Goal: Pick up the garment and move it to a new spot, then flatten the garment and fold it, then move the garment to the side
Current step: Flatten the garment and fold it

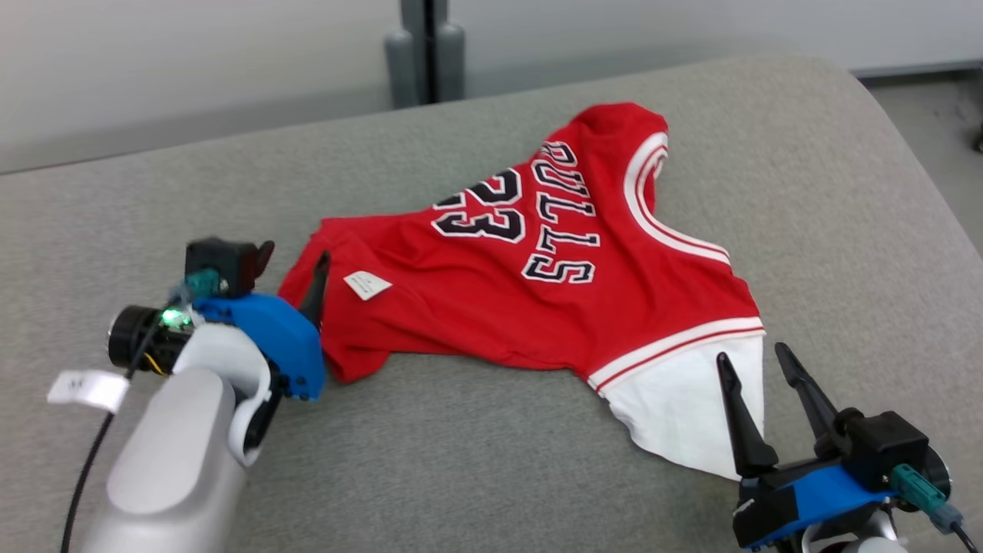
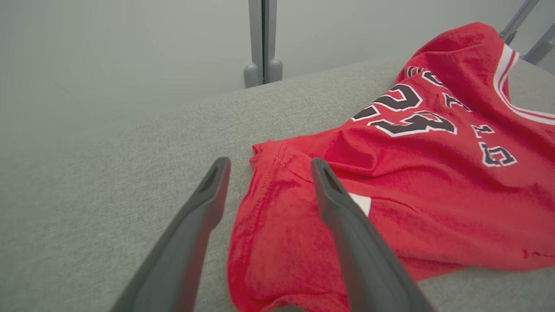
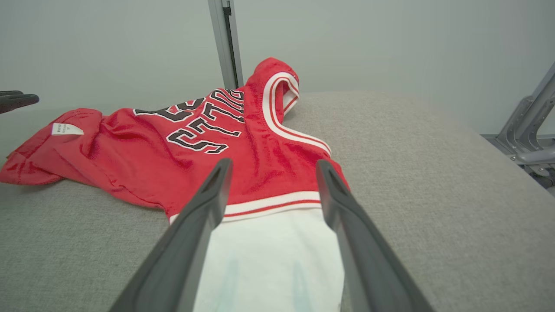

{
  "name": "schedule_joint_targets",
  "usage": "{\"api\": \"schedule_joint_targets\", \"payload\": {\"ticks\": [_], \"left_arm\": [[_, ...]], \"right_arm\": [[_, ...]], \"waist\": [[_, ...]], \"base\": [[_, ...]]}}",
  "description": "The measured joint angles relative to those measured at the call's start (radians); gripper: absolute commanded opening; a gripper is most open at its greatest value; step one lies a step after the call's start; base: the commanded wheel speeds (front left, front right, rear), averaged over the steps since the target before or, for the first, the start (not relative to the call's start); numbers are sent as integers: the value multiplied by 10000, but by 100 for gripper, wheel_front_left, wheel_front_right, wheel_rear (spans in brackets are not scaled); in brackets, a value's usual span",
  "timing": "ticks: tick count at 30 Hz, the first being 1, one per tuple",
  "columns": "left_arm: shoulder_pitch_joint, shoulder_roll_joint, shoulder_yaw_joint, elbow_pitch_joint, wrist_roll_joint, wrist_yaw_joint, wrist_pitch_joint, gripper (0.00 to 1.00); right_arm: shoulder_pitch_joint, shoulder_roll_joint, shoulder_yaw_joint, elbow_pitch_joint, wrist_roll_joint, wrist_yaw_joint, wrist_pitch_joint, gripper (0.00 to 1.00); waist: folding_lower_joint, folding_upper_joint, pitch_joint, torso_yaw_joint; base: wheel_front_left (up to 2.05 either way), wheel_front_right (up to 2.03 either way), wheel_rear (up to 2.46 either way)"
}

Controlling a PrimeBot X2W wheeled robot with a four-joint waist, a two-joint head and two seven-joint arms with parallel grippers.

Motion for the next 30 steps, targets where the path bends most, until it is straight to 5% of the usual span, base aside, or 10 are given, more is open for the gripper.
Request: {"api": "schedule_joint_targets", "payload": {"ticks": [7, 14, 19, 20, 25, 30], "left_arm": [[-1259, 180, 130, 965, 12, 635, 1730, 100], [-1598, 314, 288, 976, -336, 625, 2382, 100], [-1594, 267, 247, 861, -541, 531, 2736, 29], [-1590, 230, 230, 844, -598, 504, 2811, 0], [-1524, 136, 127, 782, -815, 334, 3114, 0], [-1240, -75, 201, -67, -1003, 268, 2086, 0]], "right_arm": [[-291, 4, 407, 199, 487, 0, -199, 100], [-475, 4, 560, 324, 617, 2, -458, 100], [-529, 4, 583, 418, 788, 0, -550, 100], [-552, 4, 575, 437, 782, 0, -581, 100], [-623, 4, 520, 483, 780, 0, -591, 100], [-620, 6, 334, 462, 694, 0, -585, 100]], "waist": [[1, 0, 737, -710], [0, 0, 1057, -990], [0, 0, 1110, -1010], [-1, 0, 1114, -1006], [0, 0, 1101, -929], [0, 0, 876, -570]], "base": [[0, 0, 0], [0, 0, 0], [0, 0, 0], [0, 0, 0], [0, 0, 0], [0, 0, 0]]}}
